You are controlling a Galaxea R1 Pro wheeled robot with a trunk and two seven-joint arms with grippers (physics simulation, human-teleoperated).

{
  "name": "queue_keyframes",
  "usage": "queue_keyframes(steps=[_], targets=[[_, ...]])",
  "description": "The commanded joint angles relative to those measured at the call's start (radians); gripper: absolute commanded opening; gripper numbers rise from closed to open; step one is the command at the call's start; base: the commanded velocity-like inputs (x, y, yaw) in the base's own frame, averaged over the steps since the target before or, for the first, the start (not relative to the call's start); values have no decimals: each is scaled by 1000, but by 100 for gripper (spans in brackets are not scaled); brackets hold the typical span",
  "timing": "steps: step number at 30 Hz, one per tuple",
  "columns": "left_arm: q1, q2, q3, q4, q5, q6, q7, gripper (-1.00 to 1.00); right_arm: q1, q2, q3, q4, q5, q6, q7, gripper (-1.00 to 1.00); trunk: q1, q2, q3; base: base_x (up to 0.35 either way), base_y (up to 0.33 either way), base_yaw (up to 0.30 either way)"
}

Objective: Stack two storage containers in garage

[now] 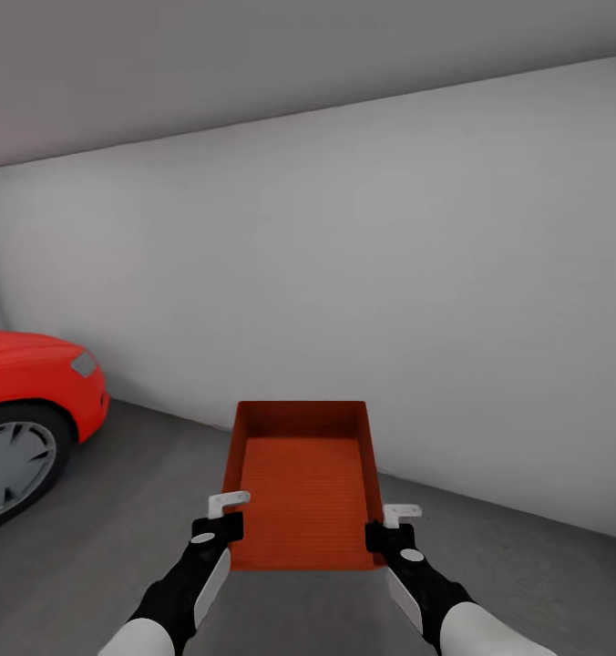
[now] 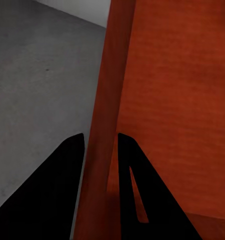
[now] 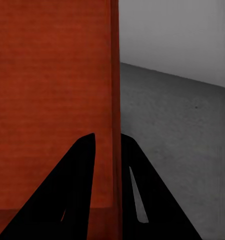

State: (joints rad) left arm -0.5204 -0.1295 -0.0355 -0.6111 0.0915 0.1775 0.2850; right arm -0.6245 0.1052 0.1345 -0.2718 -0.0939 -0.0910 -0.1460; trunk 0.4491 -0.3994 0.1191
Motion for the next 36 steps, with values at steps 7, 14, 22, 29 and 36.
queue_keyframes(steps=[7,14,22,29,36], targets=[[1,10,-1,-2,-6,8,13,-100,-1,-1,-13,0,-5,-6,-38,-100,1,-1,0,322,0,-295],[0,10,-1,-3,-6,7,13,-100,-1,-1,-13,0,-6,-6,-38,-100,1,-1,0,311,0,-295],[1,11,-1,-6,-6,7,13,-100,-1,-1,-13,0,-5,-6,-38,-100,1,-1,0,60,0,-295],[0,11,-1,-12,-6,7,13,-100,-1,-1,-13,0,-5,-6,-38,-100,1,-1,0,1,0,-295],[0,11,-2,-12,-6,6,13,-100,-1,-1,-13,0,-5,-6,-38,-100,1,-1,0,0,0,-295]])
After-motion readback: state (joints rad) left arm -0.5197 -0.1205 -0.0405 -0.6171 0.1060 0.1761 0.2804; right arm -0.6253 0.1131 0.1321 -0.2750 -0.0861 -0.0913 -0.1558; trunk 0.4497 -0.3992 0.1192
